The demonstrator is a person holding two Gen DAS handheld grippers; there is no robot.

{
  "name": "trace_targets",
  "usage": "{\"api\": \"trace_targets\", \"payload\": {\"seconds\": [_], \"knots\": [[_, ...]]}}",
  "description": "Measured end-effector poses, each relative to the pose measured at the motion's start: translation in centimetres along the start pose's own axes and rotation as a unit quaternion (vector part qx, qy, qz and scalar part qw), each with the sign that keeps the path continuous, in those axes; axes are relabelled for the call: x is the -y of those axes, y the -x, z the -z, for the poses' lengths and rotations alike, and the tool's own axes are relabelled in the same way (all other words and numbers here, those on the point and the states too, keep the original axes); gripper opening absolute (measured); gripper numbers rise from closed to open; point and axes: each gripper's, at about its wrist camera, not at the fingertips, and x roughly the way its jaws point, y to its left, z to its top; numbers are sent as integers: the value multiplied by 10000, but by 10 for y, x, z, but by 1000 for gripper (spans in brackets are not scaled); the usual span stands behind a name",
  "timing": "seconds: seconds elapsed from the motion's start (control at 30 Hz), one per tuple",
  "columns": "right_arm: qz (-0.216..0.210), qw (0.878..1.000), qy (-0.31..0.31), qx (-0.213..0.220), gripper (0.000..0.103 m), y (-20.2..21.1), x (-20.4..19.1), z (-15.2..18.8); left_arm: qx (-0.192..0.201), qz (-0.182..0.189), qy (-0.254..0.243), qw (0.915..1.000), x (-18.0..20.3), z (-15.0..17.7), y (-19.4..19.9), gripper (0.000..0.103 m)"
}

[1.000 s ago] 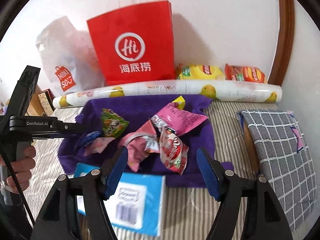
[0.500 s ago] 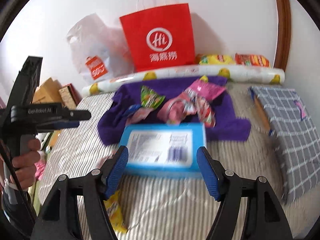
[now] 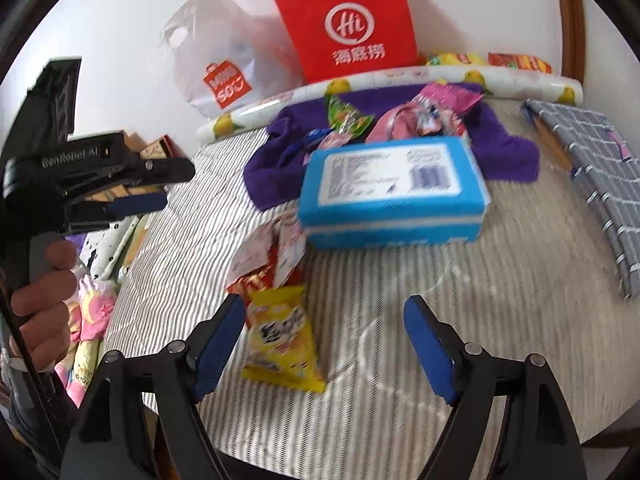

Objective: Organize snacks
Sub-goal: 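Grasp the yellow chip bag with the right gripper while the left returns to the pile, then grasp the white-pink wrapped packet with the left gripper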

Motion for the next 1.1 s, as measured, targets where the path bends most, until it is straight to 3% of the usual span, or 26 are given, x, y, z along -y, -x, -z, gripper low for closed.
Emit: {"api": "trace_targets", "payload": {"seconds": [0.4,0.43,0.5,0.57,0.67,0.8,1.1], "knots": [[121,9984,277,-488,80,-55,-35,28,-95,-114,181,9997,-26,21,-3,62],[138,9980,280,-543,77,-61,-35,30,-114,-134,197,9997,-28,23,-5,62],[166,9970,314,-682,58,-69,-34,35,-169,-159,222,9995,-31,27,-8,62],[186,9973,404,-584,46,-64,-35,37,-203,-171,252,9993,-32,30,-11,62],[-5,9976,331,-611,44,-54,-28,35,-226,-144,264,9993,-31,33,-17,62],[113,9988,334,-328,44,-32,-11,29,-318,-105,302,9990,-27,34,-37,62],[1016,9936,448,206,44,-10,64,14,-384,84,612,9973,-18,29,-79,61]]}}
